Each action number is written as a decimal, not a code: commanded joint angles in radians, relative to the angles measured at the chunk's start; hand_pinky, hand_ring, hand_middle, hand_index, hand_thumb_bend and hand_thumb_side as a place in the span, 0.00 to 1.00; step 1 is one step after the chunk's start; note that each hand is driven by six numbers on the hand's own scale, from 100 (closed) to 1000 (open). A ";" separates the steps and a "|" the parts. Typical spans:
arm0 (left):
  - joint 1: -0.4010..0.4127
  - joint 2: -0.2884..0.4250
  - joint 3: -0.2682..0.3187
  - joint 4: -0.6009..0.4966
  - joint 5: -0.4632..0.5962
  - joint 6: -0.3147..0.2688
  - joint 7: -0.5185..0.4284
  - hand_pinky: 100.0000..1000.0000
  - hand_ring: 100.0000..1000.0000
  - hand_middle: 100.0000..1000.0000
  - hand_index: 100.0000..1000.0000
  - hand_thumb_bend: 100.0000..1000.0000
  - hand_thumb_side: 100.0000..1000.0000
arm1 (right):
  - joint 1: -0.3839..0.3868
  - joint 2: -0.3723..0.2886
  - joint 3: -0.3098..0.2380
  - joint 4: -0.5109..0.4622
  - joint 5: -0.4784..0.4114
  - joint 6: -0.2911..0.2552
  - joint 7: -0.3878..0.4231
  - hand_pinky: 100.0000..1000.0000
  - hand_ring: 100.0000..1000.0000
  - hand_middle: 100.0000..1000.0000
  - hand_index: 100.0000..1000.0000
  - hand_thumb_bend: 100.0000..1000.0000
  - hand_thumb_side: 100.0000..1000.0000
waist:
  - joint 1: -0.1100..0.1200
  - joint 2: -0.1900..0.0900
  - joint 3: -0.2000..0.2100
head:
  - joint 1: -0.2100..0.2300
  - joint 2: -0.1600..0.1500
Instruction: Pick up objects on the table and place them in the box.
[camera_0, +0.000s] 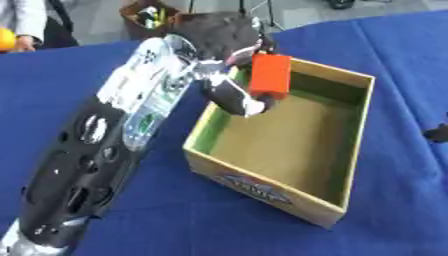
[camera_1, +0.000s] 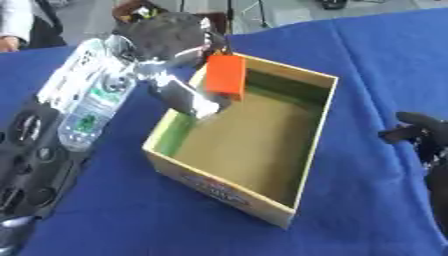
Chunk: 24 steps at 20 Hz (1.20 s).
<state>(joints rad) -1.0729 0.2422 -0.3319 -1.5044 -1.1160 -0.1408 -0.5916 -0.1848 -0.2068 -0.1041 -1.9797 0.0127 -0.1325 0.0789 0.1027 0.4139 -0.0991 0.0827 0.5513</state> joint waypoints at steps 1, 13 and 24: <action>-0.011 -0.007 -0.007 0.021 -0.028 -0.017 0.011 0.00 0.20 0.27 0.45 0.00 0.37 | -0.006 -0.005 -0.001 -0.020 0.002 0.008 -0.012 0.94 0.66 0.48 0.76 0.00 1.00 | -0.010 -0.019 -0.002 | -0.001 -0.008; 0.020 -0.047 -0.019 0.147 -0.074 -0.043 0.021 0.00 0.20 0.27 0.45 0.00 0.37 | -0.013 -0.006 0.000 -0.020 0.002 0.006 -0.049 0.94 0.66 0.47 0.76 0.00 1.00 | -0.014 -0.015 -0.009 | 0.004 -0.008; 0.028 -0.054 -0.028 0.159 -0.045 -0.091 -0.037 0.23 0.52 0.63 0.80 0.00 0.45 | -0.013 -0.003 0.001 -0.020 0.005 0.009 -0.050 0.94 0.65 0.47 0.76 0.00 1.00 | -0.014 -0.013 -0.012 | 0.004 -0.011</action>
<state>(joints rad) -1.0311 0.1838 -0.3596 -1.3327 -1.1688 -0.2243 -0.6158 -0.1930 -0.2060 -0.1040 -1.9797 0.0152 -0.1245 0.0321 0.0972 0.4198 -0.1096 0.0848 0.5510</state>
